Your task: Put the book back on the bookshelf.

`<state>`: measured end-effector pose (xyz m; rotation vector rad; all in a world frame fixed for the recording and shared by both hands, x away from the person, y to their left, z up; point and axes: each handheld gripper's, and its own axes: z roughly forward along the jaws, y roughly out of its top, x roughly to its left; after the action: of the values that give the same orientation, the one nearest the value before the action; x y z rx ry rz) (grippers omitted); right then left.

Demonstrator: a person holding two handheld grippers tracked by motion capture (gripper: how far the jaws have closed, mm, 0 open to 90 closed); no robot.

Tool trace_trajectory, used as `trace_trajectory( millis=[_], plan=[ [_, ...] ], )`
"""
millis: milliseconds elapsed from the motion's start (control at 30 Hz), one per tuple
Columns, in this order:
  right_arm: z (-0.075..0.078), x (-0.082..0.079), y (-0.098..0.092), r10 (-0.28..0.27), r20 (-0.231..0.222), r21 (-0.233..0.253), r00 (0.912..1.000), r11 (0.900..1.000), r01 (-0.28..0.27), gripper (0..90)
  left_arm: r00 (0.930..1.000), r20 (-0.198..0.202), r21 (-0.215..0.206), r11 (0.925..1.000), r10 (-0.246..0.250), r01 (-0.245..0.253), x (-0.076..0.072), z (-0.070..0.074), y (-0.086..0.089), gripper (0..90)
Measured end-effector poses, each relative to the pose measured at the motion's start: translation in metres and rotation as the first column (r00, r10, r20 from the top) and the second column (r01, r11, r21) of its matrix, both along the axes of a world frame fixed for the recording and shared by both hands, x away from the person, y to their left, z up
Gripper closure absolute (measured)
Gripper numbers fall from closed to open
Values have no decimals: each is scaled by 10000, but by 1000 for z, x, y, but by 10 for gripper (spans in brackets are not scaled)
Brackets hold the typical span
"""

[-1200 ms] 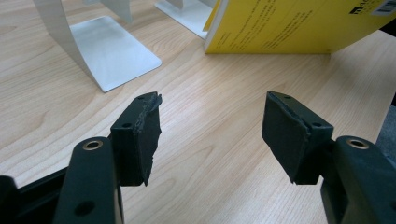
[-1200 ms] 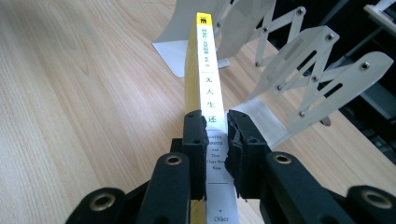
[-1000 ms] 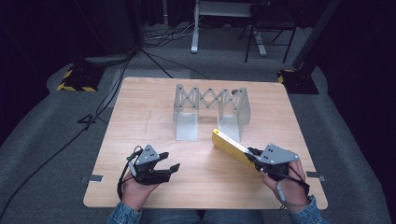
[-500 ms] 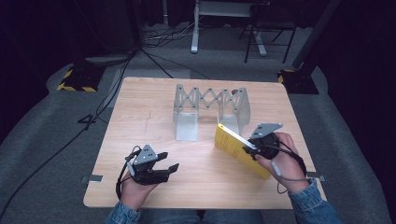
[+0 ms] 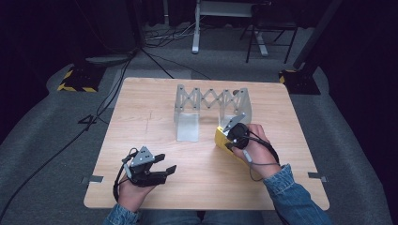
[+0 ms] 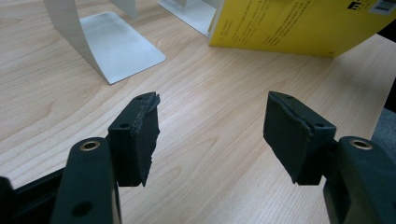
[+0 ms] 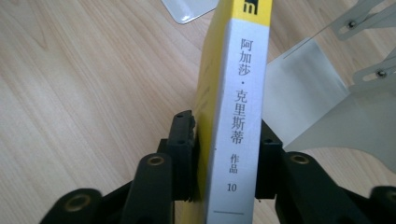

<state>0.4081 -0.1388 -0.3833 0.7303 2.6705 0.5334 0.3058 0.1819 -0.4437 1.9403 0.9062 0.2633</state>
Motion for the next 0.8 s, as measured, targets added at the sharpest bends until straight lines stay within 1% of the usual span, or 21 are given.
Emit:
trace_trajectory(
  millis=[67,133,200,267,333,467,533,600,633,667,733,767,800],
  plan=[
    [1,-1,3,-53,118,-66,9999,10000,54,732,10000,57,45,10000,-22,22,0,0,1,361],
    [2,-2,2,-79,220,-28,9997,10000,80,748,10000,-13,-21,10000,34,-34,0,0,1,361],
    [5,-4,-1,-133,316,177,9994,9998,128,750,10000,-33,-29,10000,29,-29,0,0,1,361],
    [11,-7,-6,-175,537,401,9984,9991,153,751,10000,6,11,10000,-17,17,0,-1,1,361],
    [18,-11,-11,-310,768,776,9966,9967,250,751,10000,19,65,10000,-49,48,1,-1,0,362],
    [32,-16,-24,-434,1060,1477,9934,9887,274,750,10000,-22,3,10000,-27,27,1,-1,-1,361],
    [37,-18,-31,-547,1133,1836,9920,9824,332,750,10000,-12,6,10000,-55,55,1,-1,-2,362],
    [40,-20,-38,-664,1313,2209,9891,9746,361,751,10000,-8,34,10000,-60,60,1,-1,-2,361],
    [42,-21,-42,-762,1454,2462,9864,9685,385,753,10000,-11,24,10000,-61,61,1,-1,-2,361],
    [44,-22,-46,-883,1583,2759,9834,9603,418,754,10000,-9,25,10000,-57,57,1,-1,-2,361],
    [46,-24,-49,-1043,1738,3041,9792,9515,474,754,10000,-15,3,10000,-52,52,1,-1,-2,361],
    [49,-25,-52,-1172,1901,3245,9747,9445,502,754,10000,-7,7,10000,-54,54,1,-1,-2,361],
    [50,-26,-54,-1229,2021,3343,9716,9412,495,754,10000,-14,3,10000,-58,58,1,-1,-2,362]
  ],
)
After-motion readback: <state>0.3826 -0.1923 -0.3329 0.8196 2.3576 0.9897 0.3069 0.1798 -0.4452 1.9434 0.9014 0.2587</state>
